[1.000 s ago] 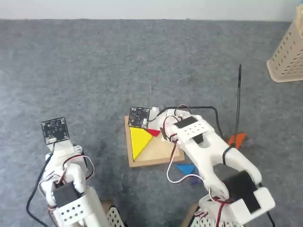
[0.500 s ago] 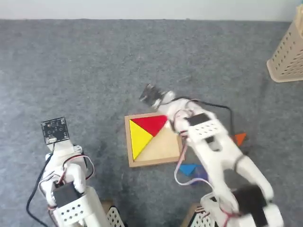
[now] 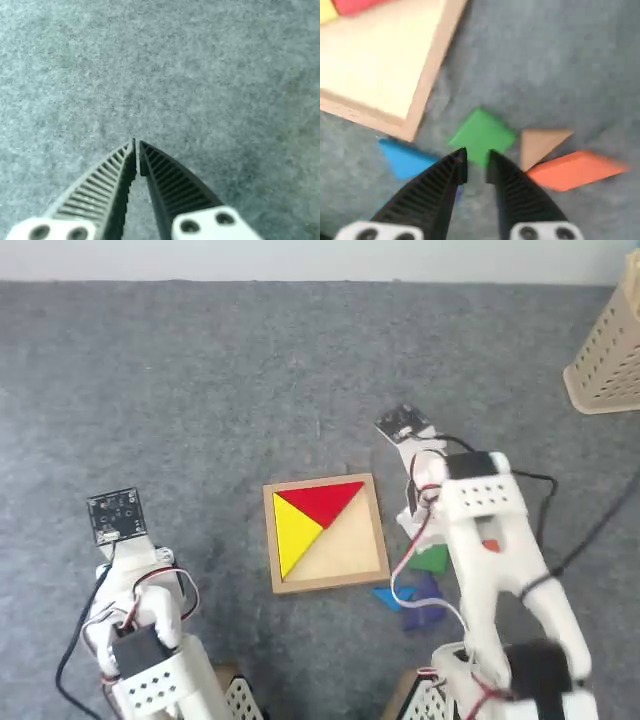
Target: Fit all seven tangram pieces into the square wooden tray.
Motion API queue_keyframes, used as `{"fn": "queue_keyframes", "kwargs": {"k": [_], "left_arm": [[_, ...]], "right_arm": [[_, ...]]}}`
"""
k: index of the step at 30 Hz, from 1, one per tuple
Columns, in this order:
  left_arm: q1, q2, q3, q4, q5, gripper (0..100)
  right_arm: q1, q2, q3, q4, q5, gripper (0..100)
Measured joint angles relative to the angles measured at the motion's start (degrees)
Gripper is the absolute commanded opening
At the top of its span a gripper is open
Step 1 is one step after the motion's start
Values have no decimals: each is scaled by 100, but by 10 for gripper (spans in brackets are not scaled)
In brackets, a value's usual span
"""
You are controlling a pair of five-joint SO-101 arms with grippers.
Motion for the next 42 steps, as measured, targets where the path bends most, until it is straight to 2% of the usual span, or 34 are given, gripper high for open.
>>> {"fn": "queue_keyframes", "kwargs": {"k": [5,9,11,16,20,24,28,35,39,42], "left_arm": [[0,0,0,0,0,13],[0,0,0,0,0,13],[0,0,0,0,0,13],[0,0,0,0,0,13],[0,0,0,0,0,13],[0,0,0,0,0,13],[0,0,0,0,0,13],[0,0,0,0,0,13],[0,0,0,0,0,13],[0,0,0,0,0,13]], "right_arm": [[-114,527,-18,18,-1090,214],[-167,721,-18,18,-1451,273],[-167,835,-18,9,-1591,270],[-141,949,-18,-62,-1600,147],[457,774,-18,-70,-1521,184],[1134,545,-18,-105,-949,233],[1284,545,-18,-105,-431,235],[563,457,26,176,-958,235],[-105,-9,536,176,-993,235],[-316,-369,897,176,-897,235]]}}
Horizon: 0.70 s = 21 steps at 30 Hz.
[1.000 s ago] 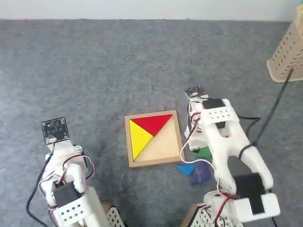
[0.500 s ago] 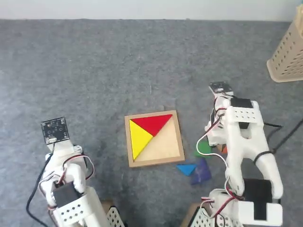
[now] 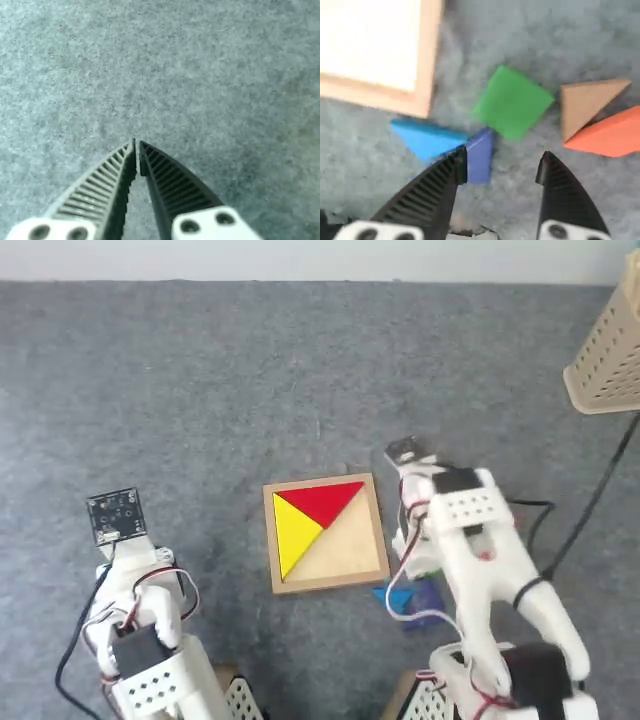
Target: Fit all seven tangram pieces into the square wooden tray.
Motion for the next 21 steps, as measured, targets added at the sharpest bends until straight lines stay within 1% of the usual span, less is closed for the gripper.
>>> {"fn": "queue_keyframes", "kwargs": {"k": [3,6,8,13,15,17,21], "left_arm": [[0,0,0,0,0,13],[0,0,0,0,0,13],[0,0,0,0,0,13],[0,0,0,0,0,13],[0,0,0,0,0,13],[0,0,0,0,0,13],[0,0,0,0,0,13]], "right_arm": [[44,-246,79,0,62,236],[448,-290,88,-44,70,236],[958,-290,88,-149,70,236],[2532,-132,-193,-308,62,237],[2936,105,-413,-387,-185,237],[3130,422,-598,-413,-440,237],[3174,1160,-914,-440,-730,237]]}}
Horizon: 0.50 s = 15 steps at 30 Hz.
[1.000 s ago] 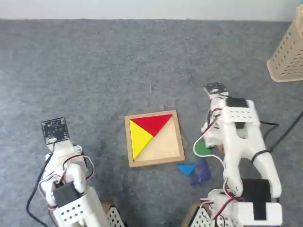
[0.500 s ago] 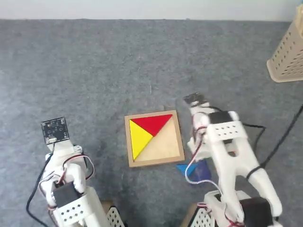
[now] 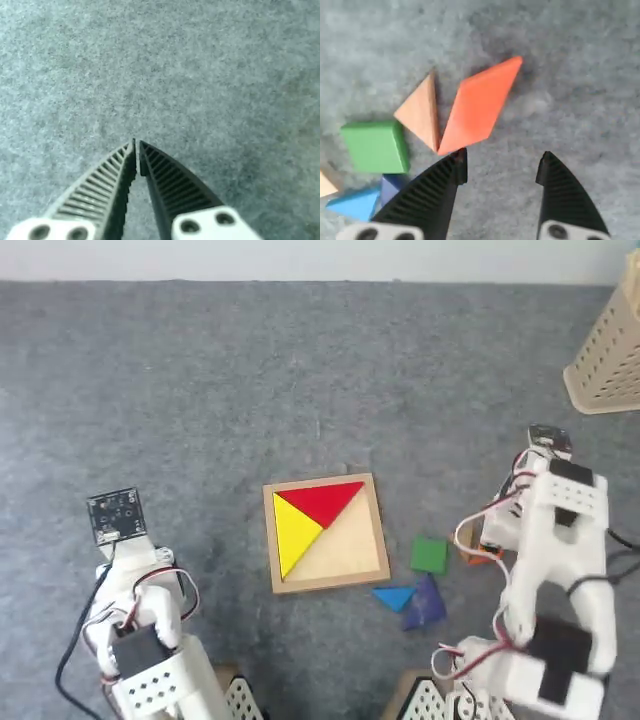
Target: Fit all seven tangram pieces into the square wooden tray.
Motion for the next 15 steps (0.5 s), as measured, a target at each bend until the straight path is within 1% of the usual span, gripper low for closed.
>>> {"fn": "queue_keyframes", "kwargs": {"k": [5,12,15], "left_arm": [[0,0,0,0,0,13],[0,0,0,0,0,13],[0,0,0,0,0,13]], "right_arm": [[-281,774,-343,-26,-220,237],[-492,809,-738,-26,-905,236],[-782,809,-914,-26,-1213,237]]}}
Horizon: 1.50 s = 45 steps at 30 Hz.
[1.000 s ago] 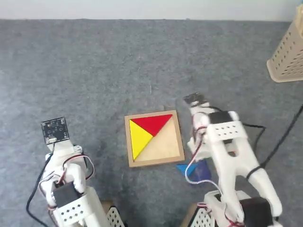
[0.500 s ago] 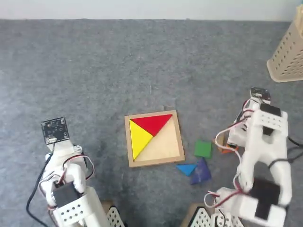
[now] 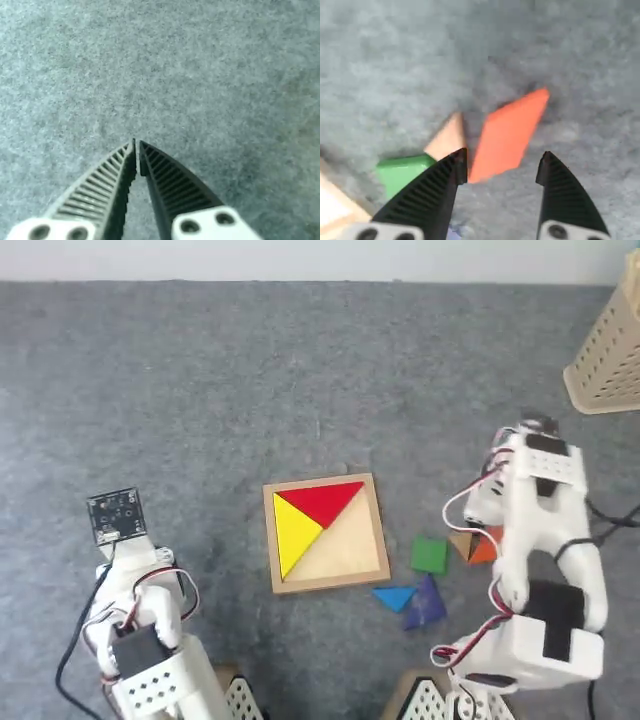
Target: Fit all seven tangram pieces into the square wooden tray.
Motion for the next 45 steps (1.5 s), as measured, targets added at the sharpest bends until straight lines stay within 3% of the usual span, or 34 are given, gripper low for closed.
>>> {"fn": "queue_keyframes", "kwargs": {"k": [4,18,25,38,45], "left_arm": [[0,0,0,0,0,13],[0,0,0,0,0,13],[0,0,0,0,0,13],[0,0,0,0,0,13],[0,0,0,0,0,13]], "right_arm": [[-360,123,-35,-35,-79,236],[97,809,-202,-527,-132,230],[141,809,-202,-527,-132,63],[158,105,-193,-527,158,9],[-967,-1389,-193,-246,501,9]]}}
